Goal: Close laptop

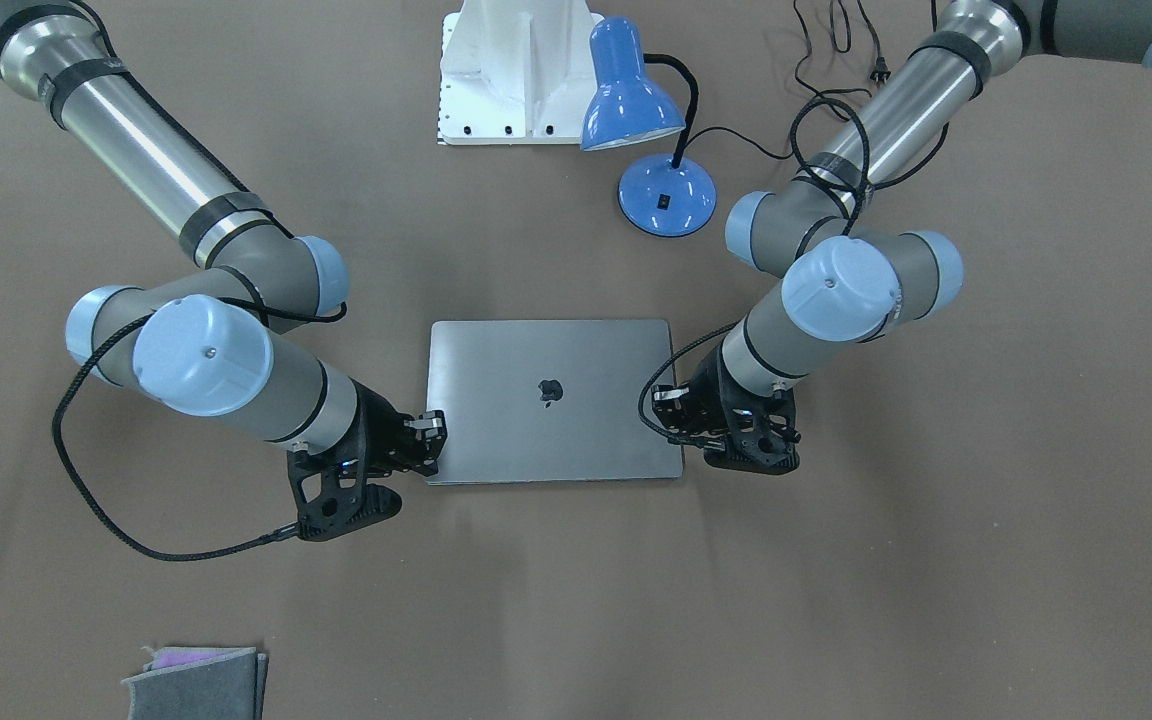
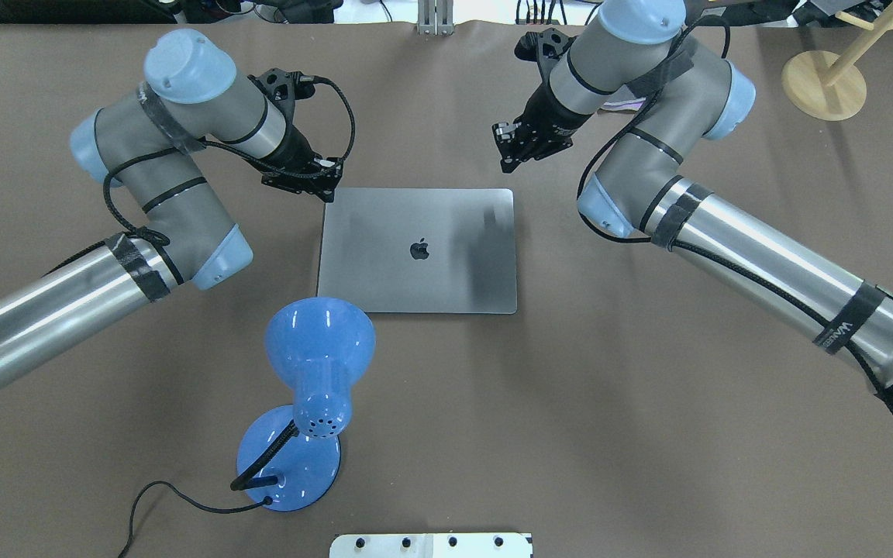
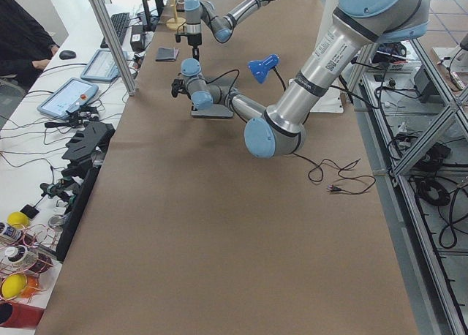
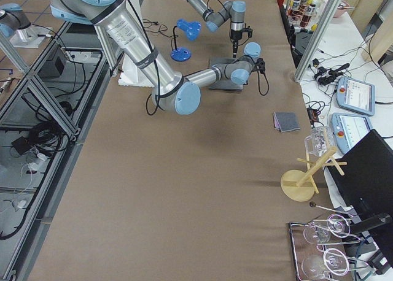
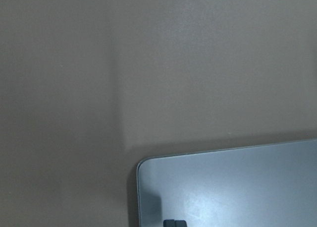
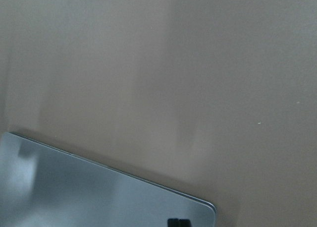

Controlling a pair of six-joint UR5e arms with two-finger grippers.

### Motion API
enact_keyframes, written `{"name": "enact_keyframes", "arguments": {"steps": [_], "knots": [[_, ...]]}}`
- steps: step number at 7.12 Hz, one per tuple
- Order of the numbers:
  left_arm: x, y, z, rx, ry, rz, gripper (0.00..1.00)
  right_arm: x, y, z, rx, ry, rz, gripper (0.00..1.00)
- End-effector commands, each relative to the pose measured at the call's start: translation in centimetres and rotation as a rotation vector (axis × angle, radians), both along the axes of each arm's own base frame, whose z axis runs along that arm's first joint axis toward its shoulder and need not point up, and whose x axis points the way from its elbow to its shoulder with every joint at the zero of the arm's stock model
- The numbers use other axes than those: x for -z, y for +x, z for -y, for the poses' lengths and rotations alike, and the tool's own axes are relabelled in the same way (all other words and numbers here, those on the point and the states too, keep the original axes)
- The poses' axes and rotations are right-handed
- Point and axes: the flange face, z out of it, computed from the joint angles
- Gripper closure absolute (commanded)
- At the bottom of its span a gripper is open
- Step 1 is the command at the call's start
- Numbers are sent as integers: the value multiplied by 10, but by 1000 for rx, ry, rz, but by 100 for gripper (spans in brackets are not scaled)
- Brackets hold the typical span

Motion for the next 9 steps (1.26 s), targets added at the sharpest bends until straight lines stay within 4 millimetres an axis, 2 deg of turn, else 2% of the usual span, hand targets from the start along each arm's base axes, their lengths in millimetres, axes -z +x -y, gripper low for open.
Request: {"name": "enact_keyframes", "arguments": {"steps": [1, 2, 3, 4, 5, 7, 8, 9], "knots": [[-5, -67, 11, 72, -17, -27, 2, -8, 67, 19, -27, -60, 40, 1], [-20, -122, 24, 100, -41, -44, 2, -17, 98, 21, -56, -64, 45, 0], [-30, -193, 46, 133, -77, -77, 1, -28, 141, 32, -104, -113, 12, 0], [-48, -265, 57, 215, -78, -78, 1, -41, 186, 45, -152, -163, -39, 0], [-84, -322, 51, 224, 15, -32, 2, -85, 234, 50, -161, -136, -107, 0], [-189, -421, 17, 219, 129, 105, 2, -208, 343, 35, -128, 26, -300, 0], [-240, -454, -10, 190, 156, 161, 2, -267, 395, 16, -83, 57, -375, 0], [-287, -480, -41, 167, 161, 216, 2, -307, 436, -6, -82, 22, -421, 0]]}}
